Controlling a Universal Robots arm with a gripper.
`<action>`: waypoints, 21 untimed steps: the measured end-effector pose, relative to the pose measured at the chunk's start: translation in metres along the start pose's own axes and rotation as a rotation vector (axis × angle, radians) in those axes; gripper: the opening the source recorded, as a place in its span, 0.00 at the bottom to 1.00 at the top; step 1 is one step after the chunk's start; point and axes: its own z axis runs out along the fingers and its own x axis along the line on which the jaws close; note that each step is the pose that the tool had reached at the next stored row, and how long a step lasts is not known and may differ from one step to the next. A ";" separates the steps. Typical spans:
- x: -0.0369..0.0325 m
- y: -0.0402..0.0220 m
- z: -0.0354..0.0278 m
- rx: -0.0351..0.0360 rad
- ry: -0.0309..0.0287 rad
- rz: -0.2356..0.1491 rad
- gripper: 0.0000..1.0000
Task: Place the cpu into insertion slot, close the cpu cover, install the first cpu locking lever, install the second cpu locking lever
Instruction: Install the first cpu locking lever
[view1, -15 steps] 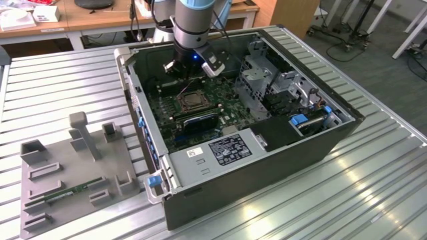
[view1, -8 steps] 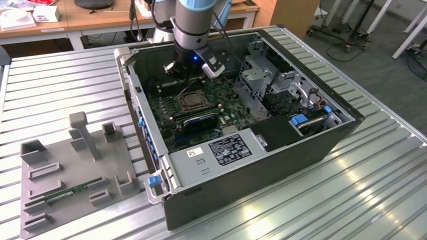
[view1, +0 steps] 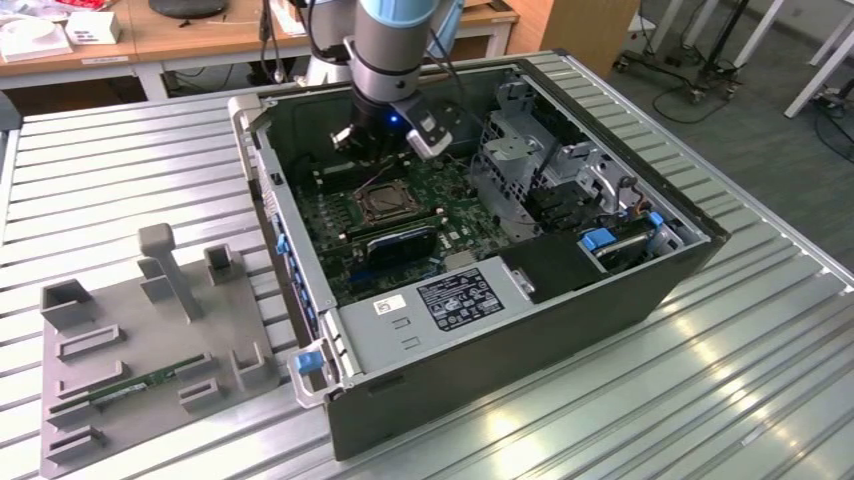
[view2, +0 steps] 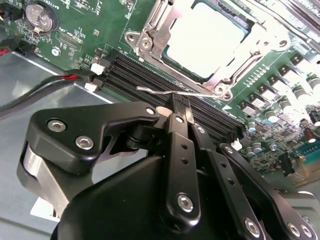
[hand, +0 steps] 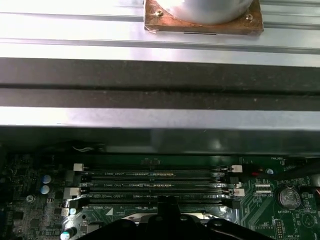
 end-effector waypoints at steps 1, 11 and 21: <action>-0.0007 -0.0001 0.0004 0.0000 0.0000 0.000 0.11; -0.0051 -0.0003 0.0011 -0.0001 0.0006 0.000 0.11; -0.0072 -0.0036 0.0005 0.0000 0.0010 0.000 0.11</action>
